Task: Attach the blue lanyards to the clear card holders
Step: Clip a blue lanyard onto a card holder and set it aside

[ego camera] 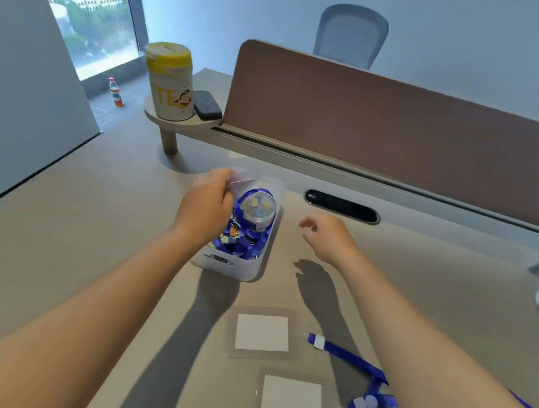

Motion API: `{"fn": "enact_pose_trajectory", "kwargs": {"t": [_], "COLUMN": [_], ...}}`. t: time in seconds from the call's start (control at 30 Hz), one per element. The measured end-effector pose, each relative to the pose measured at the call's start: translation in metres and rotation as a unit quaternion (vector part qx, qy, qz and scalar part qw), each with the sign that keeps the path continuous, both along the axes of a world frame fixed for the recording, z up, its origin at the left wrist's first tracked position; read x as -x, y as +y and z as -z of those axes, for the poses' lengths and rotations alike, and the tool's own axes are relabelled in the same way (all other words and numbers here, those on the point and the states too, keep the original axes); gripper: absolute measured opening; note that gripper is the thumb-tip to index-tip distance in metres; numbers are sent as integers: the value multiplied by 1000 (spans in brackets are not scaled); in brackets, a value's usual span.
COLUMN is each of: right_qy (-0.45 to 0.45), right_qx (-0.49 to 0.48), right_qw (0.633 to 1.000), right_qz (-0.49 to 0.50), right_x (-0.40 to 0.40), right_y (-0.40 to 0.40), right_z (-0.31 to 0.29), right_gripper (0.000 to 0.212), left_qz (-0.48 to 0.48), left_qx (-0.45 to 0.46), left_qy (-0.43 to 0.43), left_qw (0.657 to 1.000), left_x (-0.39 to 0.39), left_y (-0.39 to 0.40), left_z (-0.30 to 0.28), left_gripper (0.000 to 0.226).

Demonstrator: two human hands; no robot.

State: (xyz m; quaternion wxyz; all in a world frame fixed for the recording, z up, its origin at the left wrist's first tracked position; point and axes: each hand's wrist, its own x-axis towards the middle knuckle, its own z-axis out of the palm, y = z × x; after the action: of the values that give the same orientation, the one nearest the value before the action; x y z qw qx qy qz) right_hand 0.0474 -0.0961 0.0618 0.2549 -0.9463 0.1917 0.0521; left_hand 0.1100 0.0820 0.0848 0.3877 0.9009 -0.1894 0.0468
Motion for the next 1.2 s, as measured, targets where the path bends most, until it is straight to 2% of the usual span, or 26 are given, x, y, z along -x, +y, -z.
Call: {"fn": "enact_pose_trajectory", "kwargs": {"t": [0.2,0.33,0.43,0.63,0.7,0.77,0.93,1.07,1.2], "right_qy": [16,54,75,113,110,94,108,120,132], "right_qx": [-12,-19,-13,23,74,100,121,156,151], "right_qw": [993,982,976,987,988,989,986,980,980], "right_qz": [120,182,204,108,75,63,49,26,5], "right_x": [104,171,204,222,221,220,218,217,215], "right_y": [-87,-135,-155,-161,-159,-158,-162,-163,-163], "right_z": [12,34,54,94,100,103,110,107,109], "right_gripper": [34,35,32,15,26,20,19,29,33], "left_qz": [131,199,215,206,198,192,182,182,174], "left_qx": [-22,-56,-84,-139,-154,-168,-184,-185,-185], "left_qy": [-32,-4,13,27,32,35,40,40,41], "left_qw": [991,978,973,968,968,966,965,965,966], "left_x": [67,113,138,156,158,158,160,161,160], "left_y": [-95,-147,-172,-189,-189,-189,-189,-188,-185], "left_z": [7,30,48,75,79,82,84,84,83], "left_gripper": [25,28,30,34,34,33,34,32,32]}}
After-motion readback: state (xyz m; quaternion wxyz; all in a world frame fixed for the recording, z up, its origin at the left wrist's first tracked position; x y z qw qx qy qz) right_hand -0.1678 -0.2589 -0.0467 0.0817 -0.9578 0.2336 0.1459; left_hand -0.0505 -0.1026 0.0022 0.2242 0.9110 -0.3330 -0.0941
